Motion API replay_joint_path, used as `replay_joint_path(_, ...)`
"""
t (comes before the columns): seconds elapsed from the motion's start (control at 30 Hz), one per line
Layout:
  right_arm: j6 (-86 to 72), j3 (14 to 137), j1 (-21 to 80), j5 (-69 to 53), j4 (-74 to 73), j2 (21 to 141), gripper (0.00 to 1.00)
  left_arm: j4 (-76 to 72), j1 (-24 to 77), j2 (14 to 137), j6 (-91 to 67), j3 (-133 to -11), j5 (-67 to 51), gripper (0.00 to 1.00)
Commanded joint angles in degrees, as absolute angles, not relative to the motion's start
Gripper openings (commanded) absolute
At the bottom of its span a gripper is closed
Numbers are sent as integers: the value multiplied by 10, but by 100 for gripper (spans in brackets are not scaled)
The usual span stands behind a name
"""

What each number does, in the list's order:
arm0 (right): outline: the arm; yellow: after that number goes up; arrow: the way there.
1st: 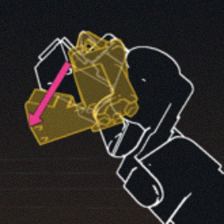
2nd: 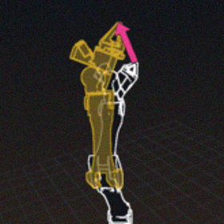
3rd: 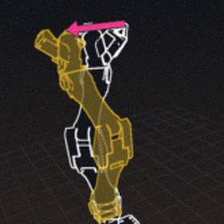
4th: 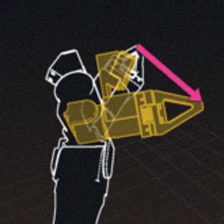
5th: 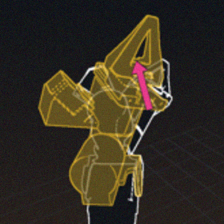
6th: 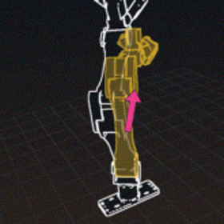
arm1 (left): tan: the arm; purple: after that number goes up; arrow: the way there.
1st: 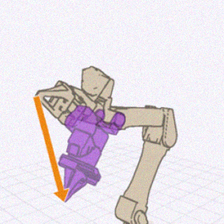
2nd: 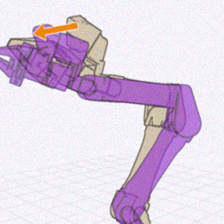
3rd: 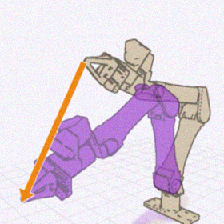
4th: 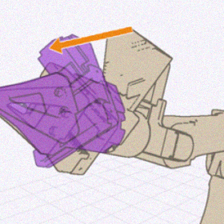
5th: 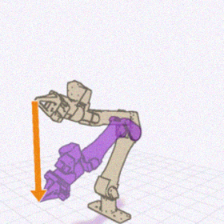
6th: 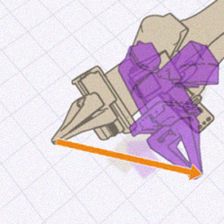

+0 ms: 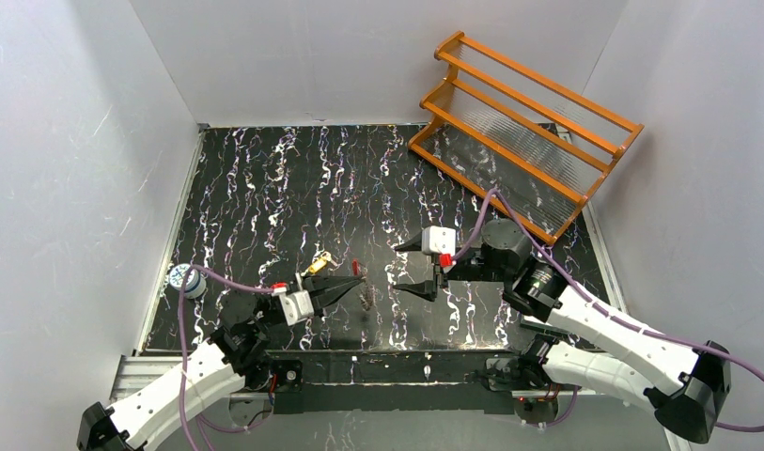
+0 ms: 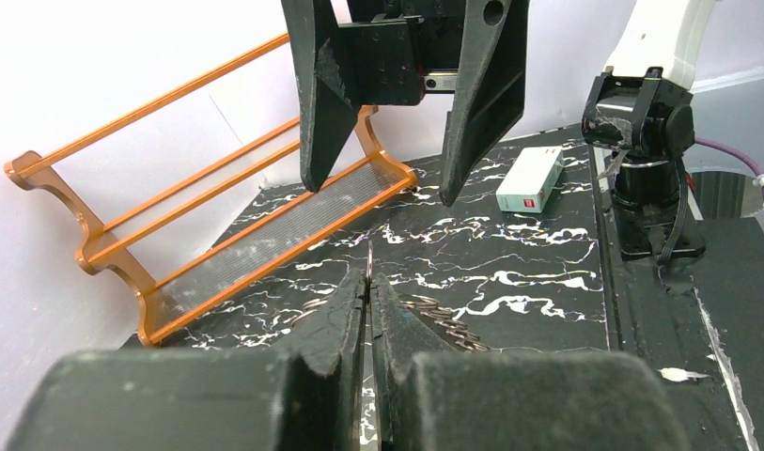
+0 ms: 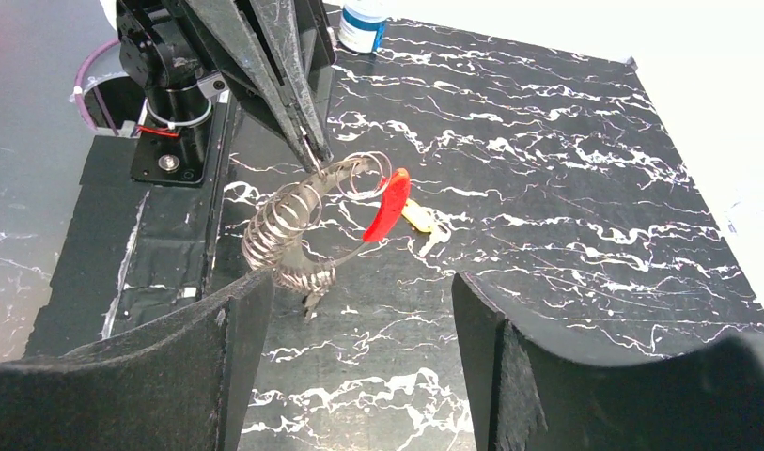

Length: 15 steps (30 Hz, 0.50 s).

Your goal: Put the keys on the keyring

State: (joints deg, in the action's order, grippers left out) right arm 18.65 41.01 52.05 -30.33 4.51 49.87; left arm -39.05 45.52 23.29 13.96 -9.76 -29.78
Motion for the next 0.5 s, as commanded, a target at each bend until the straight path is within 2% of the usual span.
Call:
replay_joint_path(0.0,186,409,521,-310,82,504,78,-410,456,226,121,-97,-278,0)
replay_joint_path(0.37,6,493,521,-148,92,639,80,-250,457,259,-32,-152,-235,0)
replay_joint_path(0.47,-55,525,521,-107,86,683,87,-211,457,253,-41,-164,-233,0)
